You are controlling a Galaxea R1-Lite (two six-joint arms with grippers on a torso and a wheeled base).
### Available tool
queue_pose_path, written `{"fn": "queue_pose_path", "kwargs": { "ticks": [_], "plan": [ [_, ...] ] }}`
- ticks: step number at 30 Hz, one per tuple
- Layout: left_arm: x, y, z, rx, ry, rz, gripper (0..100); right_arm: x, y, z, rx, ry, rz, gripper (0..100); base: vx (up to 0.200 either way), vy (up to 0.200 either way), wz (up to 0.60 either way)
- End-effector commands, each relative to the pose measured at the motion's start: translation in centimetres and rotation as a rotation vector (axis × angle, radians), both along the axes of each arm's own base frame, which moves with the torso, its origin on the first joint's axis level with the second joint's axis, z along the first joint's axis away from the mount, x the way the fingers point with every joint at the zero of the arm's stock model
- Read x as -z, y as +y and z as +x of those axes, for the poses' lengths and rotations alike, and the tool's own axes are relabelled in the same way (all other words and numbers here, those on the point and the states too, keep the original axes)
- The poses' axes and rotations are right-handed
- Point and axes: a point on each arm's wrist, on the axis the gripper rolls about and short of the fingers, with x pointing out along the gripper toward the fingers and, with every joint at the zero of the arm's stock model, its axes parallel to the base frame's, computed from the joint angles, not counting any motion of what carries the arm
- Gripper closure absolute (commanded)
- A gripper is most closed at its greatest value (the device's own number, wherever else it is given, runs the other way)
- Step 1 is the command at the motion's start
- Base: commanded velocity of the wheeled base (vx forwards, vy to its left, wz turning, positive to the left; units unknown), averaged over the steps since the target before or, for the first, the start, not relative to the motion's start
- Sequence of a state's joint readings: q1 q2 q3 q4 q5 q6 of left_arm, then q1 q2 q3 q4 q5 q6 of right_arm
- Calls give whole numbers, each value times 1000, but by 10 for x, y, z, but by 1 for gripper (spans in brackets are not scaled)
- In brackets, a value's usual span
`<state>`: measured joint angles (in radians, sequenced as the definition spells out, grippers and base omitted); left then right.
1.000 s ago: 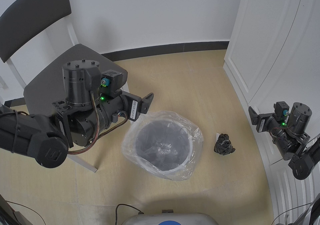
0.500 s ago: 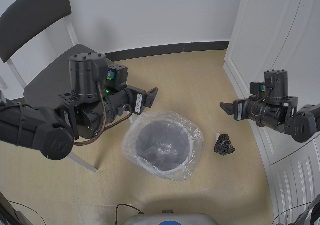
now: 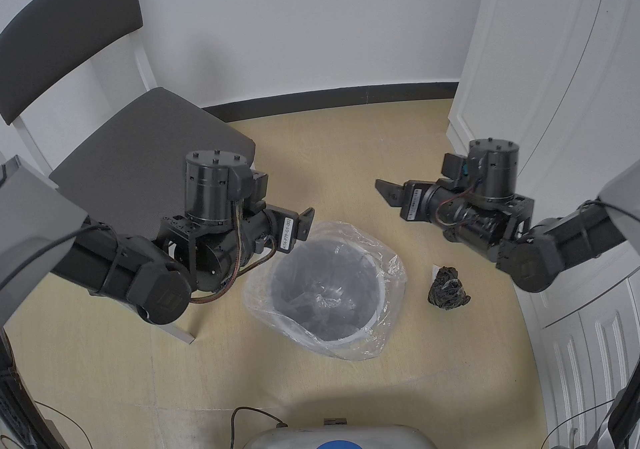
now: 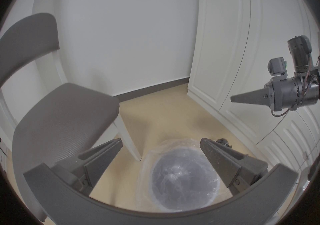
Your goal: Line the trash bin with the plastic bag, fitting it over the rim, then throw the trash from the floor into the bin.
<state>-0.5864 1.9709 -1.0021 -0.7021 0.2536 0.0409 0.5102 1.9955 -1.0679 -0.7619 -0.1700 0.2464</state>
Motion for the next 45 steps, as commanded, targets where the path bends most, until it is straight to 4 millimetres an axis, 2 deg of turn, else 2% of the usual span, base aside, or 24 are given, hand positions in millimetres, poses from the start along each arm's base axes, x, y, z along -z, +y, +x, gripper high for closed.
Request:
{"fn": "queue_pose_path", "kwargs": {
  "ticks": [1, 7, 11, 13, 14, 21, 27, 34, 38, 44, 45],
  "plan": [
    [47, 17, 19, -71, 103, 47, 0, 80, 41, 29, -63, 124, 3, 0, 0, 0, 0],
    [63, 23, 23, -90, 149, 83, 0, 96, 47, 38, -62, 175, -26, 0, 0, 0, 0],
    [73, 30, 31, -112, 187, 114, 0, 116, 52, 45, -73, 220, -86, 0, 0, 0, 0],
    [78, 30, 34, -115, 202, 122, 0, 118, 52, 49, -73, 223, -112, 0, 0, 0, 0],
    [87, 31, 41, -125, 221, 132, 0, 120, 50, 56, -70, 223, -140, 0, 0, 0, 0],
    [112, 42, 63, -169, 255, 151, 0, 118, 47, 80, -40, 220, -144, 0, 0, 0, 0],
    [117, 47, 71, -182, 254, 158, 0, 118, 37, 92, -14, 232, -158, 0, 0, 0, 0],
    [128, 52, 76, -198, 274, 168, 0, 126, 25, 107, 14, 232, -176, 0, 0, 0, 0],
    [131, 53, 77, -201, 280, 171, 0, 127, 24, 110, 17, 230, -174, 0, 0, 0, 0],
    [134, 53, 80, -203, 281, 173, 0, 139, 27, 117, 19, 232, -176, 0, 0, 0, 0],
    [137, 52, 82, -215, 278, 180, 0, 145, 29, 121, 19, 235, -176, 0, 0, 0, 0]
  ]
}}
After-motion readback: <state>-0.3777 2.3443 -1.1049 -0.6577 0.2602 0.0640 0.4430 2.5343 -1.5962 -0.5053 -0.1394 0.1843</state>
